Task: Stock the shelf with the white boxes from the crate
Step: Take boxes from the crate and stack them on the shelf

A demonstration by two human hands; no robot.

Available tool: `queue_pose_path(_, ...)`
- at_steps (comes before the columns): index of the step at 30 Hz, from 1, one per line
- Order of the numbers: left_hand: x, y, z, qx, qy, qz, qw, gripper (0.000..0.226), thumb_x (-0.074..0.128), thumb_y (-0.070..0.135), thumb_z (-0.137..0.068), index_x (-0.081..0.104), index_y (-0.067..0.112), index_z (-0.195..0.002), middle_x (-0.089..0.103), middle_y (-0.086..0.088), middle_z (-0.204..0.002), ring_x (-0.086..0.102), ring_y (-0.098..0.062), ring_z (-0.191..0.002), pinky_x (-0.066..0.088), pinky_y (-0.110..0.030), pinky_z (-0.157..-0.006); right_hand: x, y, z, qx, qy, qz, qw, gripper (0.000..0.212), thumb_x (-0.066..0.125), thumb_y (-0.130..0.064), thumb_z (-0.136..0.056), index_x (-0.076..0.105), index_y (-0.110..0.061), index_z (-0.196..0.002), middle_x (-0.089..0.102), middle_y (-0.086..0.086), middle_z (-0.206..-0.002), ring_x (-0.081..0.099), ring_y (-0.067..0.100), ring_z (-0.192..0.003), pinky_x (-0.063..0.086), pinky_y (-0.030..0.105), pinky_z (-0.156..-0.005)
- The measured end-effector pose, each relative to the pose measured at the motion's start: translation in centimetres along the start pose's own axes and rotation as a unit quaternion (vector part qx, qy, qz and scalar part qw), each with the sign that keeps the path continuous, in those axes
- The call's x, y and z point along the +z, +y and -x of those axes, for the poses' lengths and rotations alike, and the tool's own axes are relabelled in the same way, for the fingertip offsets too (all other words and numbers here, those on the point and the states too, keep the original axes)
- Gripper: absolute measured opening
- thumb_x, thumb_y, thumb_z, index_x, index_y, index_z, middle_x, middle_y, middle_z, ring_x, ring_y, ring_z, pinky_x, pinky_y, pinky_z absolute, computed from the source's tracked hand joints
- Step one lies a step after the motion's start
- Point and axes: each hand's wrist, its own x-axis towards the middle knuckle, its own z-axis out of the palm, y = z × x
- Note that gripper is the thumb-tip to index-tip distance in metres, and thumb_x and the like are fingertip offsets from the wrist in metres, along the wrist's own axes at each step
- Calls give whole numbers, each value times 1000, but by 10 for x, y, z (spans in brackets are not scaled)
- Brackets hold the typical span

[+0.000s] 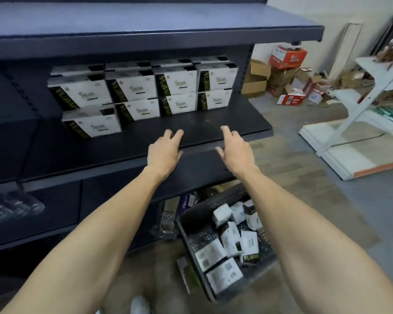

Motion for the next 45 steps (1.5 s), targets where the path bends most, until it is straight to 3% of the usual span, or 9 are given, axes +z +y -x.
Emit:
queue_pose_path(8,80,136,78,22,-69,21,997,47,66,35,-88,45,21,-128,54,-4,-108,61,-29,-90,36,-34,-57,8,138,95,44,-73,-14,996,48,62,-28,-96,37,-18,-136,57,15,-116,61,41,-95,44,41,-69)
queue_pose_path(18,175,150,166,-51,-247,34,967,42,58,40,-93,42,22,-128,53,-2,-112,59,-25,-97,44,-35,-62,90,177,172,117,-232,-29,965,53,60,-32,-97,34,-18,-141,56,13,-127,61,36,-106,49,41,-78)
queue_pose_path(28,213,174,141,-77,-282,43,955,44,61,38,-92,42,21,-128,54,-3,-111,60,-26,-98,41,-34,-63,114,218,167,159,-294,-11,942,59,61,-29,-96,30,-21,-146,55,10,-123,62,30,-100,49,40,-78)
queue_pose_path(35,243,217,104,-118,-315,51,940,49,61,36,-93,41,21,-135,54,-5,-117,60,-28,-104,48,-38,-70,134,274,138,132,-338,-19,932,59,62,-30,-96,30,-21,-145,53,11,-127,62,32,-104,48,40,-81)
queue_pose_path(41,307,261,55,-115,-338,56,932,54,60,35,-93,38,20,-141,50,-7,-135,56,-30,-116,51,-41,-80,174,332,126,97,-400,-4,911,58,62,-31,-96,30,-22,-143,50,13,-133,60,35,-110,49,42,-84)
queue_pose_path(45,361,282,19,-86,-337,45,936,49,61,36,-93,43,20,-136,53,-9,-129,58,-30,-111,51,-41,-79,213,365,127,77,-436,-10,896,60,61,-32,-96,28,-22,-145,51,13,-132,61,36,-108,48,41,-78)
